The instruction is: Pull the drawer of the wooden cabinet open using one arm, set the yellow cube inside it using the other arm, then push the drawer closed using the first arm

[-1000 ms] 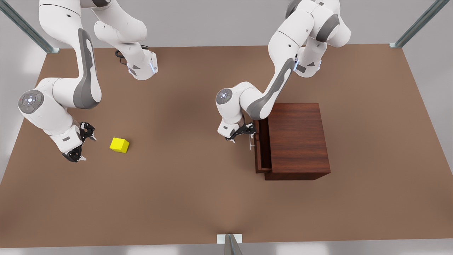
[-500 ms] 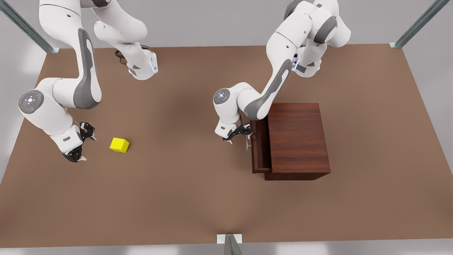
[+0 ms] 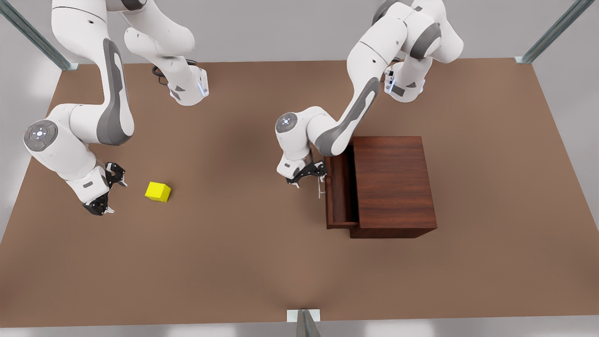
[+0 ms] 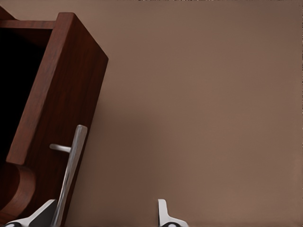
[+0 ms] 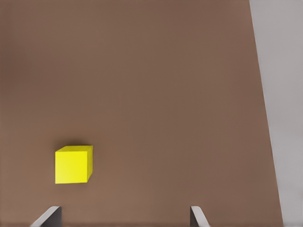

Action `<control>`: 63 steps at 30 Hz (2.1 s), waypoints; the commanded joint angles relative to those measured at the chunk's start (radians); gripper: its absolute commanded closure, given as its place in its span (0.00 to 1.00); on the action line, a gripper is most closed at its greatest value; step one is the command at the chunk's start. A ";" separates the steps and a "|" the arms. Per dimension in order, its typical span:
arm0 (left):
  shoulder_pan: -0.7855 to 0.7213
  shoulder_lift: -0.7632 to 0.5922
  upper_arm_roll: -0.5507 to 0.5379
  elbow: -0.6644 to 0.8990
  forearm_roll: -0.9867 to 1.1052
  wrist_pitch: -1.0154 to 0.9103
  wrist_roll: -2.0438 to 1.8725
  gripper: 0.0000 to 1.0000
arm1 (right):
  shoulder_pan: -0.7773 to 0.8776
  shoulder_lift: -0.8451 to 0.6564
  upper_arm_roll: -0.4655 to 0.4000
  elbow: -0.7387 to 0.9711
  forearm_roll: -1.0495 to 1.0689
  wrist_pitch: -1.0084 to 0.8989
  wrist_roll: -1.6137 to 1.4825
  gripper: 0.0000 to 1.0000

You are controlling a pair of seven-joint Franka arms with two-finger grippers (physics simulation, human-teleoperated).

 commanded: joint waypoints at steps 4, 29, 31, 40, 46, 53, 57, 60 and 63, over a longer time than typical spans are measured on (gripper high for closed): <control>-0.007 0.004 0.000 0.015 0.000 -0.002 -0.044 0.00 | 0.000 0.008 0.001 0.019 -0.003 -0.002 -0.012 0.00; 0.145 -0.269 -0.063 0.219 -0.156 -0.679 0.484 0.00 | 0.031 -0.033 0.008 -0.073 0.005 -0.028 0.087 0.00; 0.446 -0.368 -0.063 0.161 -0.280 -0.690 0.905 0.00 | 0.031 -0.079 0.007 -0.190 0.005 0.053 0.136 0.00; 0.773 -0.591 -0.021 -0.211 -0.382 -0.424 1.119 0.00 | 0.009 -0.094 -0.001 -0.417 0.005 0.337 0.250 0.00; 0.780 -0.594 -0.012 -0.223 -0.388 -0.441 1.129 0.00 | -0.018 -0.013 -0.001 -0.421 0.003 0.421 0.255 0.00; 0.786 -0.599 -0.011 -0.237 -0.388 -0.452 1.128 0.00 | -0.041 0.033 -0.002 -0.421 0.003 0.352 0.256 0.00; 0.786 -0.600 -0.011 -0.237 -0.388 -0.450 1.123 0.00 | -0.040 0.060 -0.002 -0.423 0.003 0.318 0.259 0.00; 0.786 -0.602 -0.011 -0.244 -0.388 -0.450 1.122 0.00 | -0.041 0.088 -0.001 -0.423 0.003 0.297 0.256 0.00; 0.786 -0.603 -0.011 -0.246 -0.388 -0.449 1.120 0.00 | -0.041 0.110 -0.002 -0.423 0.003 0.312 0.258 0.00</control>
